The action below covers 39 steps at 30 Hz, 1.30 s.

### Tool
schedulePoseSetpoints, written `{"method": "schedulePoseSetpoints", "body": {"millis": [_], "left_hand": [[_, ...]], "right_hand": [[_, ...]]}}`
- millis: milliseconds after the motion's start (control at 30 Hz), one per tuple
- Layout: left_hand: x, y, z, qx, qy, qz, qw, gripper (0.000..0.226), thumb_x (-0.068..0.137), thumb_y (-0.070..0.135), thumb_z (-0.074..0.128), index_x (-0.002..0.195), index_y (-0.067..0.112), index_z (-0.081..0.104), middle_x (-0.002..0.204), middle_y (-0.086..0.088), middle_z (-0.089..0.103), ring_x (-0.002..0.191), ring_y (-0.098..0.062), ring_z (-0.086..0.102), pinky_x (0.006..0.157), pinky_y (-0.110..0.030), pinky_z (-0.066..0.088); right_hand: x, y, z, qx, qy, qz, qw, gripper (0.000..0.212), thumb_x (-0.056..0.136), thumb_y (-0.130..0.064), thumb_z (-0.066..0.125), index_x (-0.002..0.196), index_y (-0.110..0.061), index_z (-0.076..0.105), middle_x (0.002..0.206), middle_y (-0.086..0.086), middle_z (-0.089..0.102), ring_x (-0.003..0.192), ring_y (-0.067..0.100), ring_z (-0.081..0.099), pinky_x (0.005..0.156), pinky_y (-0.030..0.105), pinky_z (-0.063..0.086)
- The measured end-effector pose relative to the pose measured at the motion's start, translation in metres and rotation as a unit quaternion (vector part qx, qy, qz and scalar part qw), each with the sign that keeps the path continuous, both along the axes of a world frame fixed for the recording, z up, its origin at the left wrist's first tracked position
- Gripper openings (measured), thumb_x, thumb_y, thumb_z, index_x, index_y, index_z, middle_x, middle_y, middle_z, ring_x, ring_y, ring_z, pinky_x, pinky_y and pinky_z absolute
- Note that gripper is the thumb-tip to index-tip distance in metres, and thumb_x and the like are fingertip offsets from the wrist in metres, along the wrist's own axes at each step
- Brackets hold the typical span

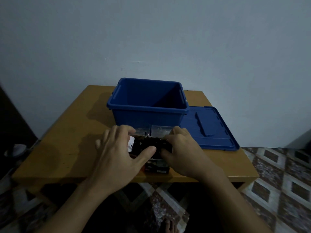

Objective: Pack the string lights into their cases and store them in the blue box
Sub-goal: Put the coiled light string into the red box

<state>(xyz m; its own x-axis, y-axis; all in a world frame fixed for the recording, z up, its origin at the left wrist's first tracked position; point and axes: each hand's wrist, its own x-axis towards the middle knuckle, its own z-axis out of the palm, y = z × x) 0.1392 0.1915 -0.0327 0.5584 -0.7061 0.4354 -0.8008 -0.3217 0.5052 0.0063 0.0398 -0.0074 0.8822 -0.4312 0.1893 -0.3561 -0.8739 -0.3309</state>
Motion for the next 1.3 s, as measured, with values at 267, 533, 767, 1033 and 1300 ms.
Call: {"method": "schedulePoseSetpoints", "body": {"millis": [267,533,767,1033,1300], "left_hand": [[0.001,0.012,-0.007,-0.114,0.052,-0.019,0.992,0.013,0.088,0.027,0.073,0.089,0.027,0.06,0.091,0.016,0.058,0.095,-0.005,0.055,0.076,-0.027,0.047],[-0.007,0.007,-0.003,-0.102,0.009,0.006,0.995,0.012,0.084,0.019,0.077,0.074,0.023,0.071,0.078,0.015,0.063,0.085,-0.011,0.054,0.069,-0.032,0.048],[-0.006,0.009,-0.012,-0.038,-0.013,-0.034,0.999,0.038,0.093,0.048,0.051,0.112,0.023,0.071,0.108,0.018,0.063,0.108,-0.009,0.048,0.084,-0.031,0.049],[-0.006,0.013,-0.013,0.072,-0.088,-0.055,0.992,0.049,0.095,0.061,0.039,0.113,0.032,0.074,0.124,0.024,0.063,0.119,-0.011,0.043,0.089,-0.04,0.039],[0.002,0.014,-0.012,-0.149,0.163,-0.05,0.974,0.024,0.093,0.044,0.061,0.105,0.029,0.075,0.117,0.023,0.066,0.115,0.001,0.058,0.092,-0.028,0.049]], "right_hand": [[-0.012,0.002,0.012,0.131,-0.108,-0.019,0.985,0.019,0.094,-0.025,0.068,0.103,-0.031,0.052,0.089,-0.014,0.059,0.079,-0.004,0.052,0.063,0.011,0.041],[-0.01,0.007,-0.009,0.003,-0.119,-0.03,0.992,0.029,0.097,-0.017,0.061,0.121,-0.033,0.059,0.091,-0.015,0.061,0.085,0.009,0.043,0.07,0.028,0.042],[-0.008,0.01,-0.004,-0.089,-0.02,-0.007,0.996,0.044,0.091,-0.031,0.039,0.119,-0.029,0.071,0.103,-0.006,0.071,0.086,0.012,0.034,0.07,0.034,0.035],[-0.01,0.016,-0.003,-0.08,0.054,0.001,0.995,0.063,0.086,-0.05,0.011,0.104,-0.033,0.069,0.111,-0.014,0.062,0.093,0.012,0.033,0.077,0.033,0.028],[-0.012,0.021,-0.023,-0.029,-0.032,-0.018,0.999,0.065,0.091,-0.048,0.016,0.129,-0.028,0.065,0.122,-0.012,0.057,0.102,0.011,0.038,0.086,0.034,0.042]]}}
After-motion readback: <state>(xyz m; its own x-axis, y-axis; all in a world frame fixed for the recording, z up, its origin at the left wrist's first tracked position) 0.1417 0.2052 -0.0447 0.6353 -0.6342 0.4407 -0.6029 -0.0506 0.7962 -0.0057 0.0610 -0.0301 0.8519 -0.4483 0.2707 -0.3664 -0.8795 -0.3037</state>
